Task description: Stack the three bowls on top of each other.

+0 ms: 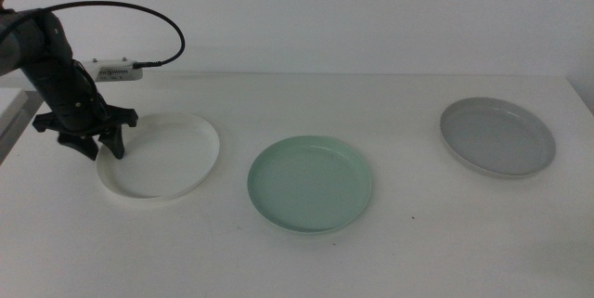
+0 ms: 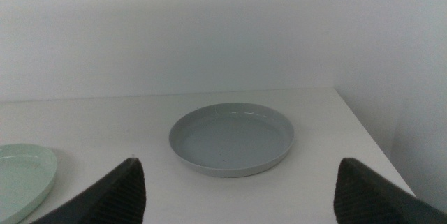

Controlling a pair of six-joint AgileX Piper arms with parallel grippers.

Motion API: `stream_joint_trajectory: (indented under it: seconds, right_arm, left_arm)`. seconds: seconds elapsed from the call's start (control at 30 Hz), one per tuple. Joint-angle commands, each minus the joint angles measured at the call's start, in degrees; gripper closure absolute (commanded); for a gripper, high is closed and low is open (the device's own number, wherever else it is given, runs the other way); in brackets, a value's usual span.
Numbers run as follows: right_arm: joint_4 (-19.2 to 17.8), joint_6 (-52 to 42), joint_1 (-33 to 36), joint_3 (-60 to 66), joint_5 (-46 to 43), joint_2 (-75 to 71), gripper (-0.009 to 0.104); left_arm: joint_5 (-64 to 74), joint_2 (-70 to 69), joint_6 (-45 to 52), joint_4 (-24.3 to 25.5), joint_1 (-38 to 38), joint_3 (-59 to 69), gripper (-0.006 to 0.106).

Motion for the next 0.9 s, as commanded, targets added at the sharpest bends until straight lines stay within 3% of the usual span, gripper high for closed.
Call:
stream_joint_trajectory:
  seconds: [0.0, 0.13, 0.4, 0.6, 0.7, 0.87]
  right_arm:
    - [-0.37, -0.47, 0.12, 0.19, -0.26, -0.21, 0.002]
    - [-0.37, -0.47, 0.12, 0.19, -0.26, -0.21, 0.002]
    - [-0.37, -0.47, 0.12, 0.19, -0.26, -0.21, 0.002]
    - [-0.37, -0.47, 0.12, 0.19, -0.26, -0.21, 0.002]
    - [-0.37, -0.47, 0.12, 0.19, -0.26, -0.21, 0.002]
    - [-0.37, -0.47, 0.12, 0.19, -0.26, -0.21, 0.002]
  left_arm:
    - [0.91, 0.3, 0.0, -0.34, 0.08, -0.15, 0.069]
    - [0.75, 0.3, -0.9, -0.11, 0.08, -0.15, 0.102]
    - [0.64, -5.79, -0.28, -1.31, 0.55, -0.15, 0.102]
    - [-0.86, -18.39, 0.25, -10.5, 0.24, 5.4, 0.102]
    - [-1.59, -23.06, 0.74, -14.19, -1.96, 8.21, 0.102]
    - [-1.56, -24.13, -1.76, -14.5, -9.84, 8.36, 0.102]
